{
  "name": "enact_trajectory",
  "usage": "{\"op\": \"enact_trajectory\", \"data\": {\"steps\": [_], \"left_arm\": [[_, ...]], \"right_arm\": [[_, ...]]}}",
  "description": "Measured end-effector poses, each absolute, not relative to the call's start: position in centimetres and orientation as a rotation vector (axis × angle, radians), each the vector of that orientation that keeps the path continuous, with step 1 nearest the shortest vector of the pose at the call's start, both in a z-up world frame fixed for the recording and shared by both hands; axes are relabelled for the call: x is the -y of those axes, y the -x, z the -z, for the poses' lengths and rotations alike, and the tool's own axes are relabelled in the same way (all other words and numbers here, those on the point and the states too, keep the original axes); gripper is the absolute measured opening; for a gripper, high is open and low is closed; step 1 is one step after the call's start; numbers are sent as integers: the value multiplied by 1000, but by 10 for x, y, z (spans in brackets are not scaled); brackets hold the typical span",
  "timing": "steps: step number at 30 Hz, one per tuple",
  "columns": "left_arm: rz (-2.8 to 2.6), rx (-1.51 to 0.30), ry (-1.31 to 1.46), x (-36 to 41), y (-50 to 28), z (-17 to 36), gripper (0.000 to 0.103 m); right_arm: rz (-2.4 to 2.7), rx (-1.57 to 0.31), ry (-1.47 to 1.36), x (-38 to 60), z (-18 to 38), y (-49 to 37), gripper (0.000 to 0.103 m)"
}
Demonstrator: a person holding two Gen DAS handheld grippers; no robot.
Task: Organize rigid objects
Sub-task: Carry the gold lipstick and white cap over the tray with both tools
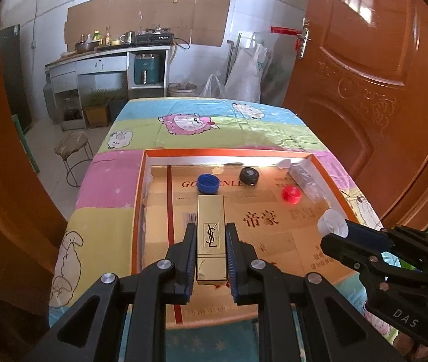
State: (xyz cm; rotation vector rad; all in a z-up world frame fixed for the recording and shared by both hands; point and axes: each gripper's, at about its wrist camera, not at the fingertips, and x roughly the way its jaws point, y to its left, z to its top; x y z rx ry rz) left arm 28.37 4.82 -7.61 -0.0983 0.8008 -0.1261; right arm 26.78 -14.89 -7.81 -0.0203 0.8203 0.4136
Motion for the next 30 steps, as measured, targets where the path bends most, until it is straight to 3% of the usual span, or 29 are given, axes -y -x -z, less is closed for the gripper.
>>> {"op": "enact_trajectory", "data": {"steps": [30], "left_arm": [[70, -920, 165, -74, -371, 108, 18]], "right_arm": [[-469, -904, 13, 118, 109, -364, 30]]}}
